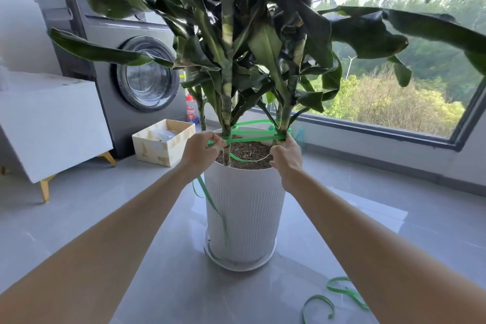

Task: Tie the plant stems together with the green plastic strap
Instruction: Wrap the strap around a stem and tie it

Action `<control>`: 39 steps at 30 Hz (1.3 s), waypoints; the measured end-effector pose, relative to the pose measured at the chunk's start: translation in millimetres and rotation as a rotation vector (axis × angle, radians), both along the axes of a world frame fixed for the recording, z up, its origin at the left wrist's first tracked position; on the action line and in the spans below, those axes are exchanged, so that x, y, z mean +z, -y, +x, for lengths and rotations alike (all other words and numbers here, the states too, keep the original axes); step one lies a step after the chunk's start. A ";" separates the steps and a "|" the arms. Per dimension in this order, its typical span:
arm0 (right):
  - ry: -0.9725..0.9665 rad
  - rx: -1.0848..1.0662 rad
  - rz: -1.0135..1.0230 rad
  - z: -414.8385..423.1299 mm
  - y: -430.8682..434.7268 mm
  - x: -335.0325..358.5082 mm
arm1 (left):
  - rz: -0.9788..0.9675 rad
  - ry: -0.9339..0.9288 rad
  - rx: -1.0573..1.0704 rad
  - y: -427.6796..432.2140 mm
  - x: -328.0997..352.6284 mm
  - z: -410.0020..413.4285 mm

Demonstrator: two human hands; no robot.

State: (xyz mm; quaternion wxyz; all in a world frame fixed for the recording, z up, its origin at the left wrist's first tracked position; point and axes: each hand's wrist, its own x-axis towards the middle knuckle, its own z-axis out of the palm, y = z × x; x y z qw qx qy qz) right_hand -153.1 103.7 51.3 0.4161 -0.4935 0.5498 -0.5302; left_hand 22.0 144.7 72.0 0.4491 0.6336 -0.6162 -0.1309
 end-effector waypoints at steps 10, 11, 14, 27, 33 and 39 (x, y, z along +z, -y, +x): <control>-0.045 0.000 -0.032 -0.7 2.9 -3.8 | 0.044 -0.266 -0.022 4.3 -4.4 -2.0; -0.048 0.004 -0.036 -1.1 1.5 -3.2 | 0.043 -0.300 -0.018 5.3 -5.2 -1.8; -0.078 0.001 -0.051 -4.4 2.9 -4.8 | 0.026 -0.413 -0.016 9.6 -8.1 3.0; -0.048 0.003 -0.050 -7.2 2.4 -4.0 | 0.021 -0.299 -0.004 19.0 -7.4 9.7; -0.033 0.007 -0.059 -9.8 6.2 -5.3 | -0.015 -0.291 0.022 21.9 -8.4 7.9; -0.020 0.024 -0.068 -10.9 5.4 -5.4 | -0.068 -0.268 0.079 24.1 -10.7 1.7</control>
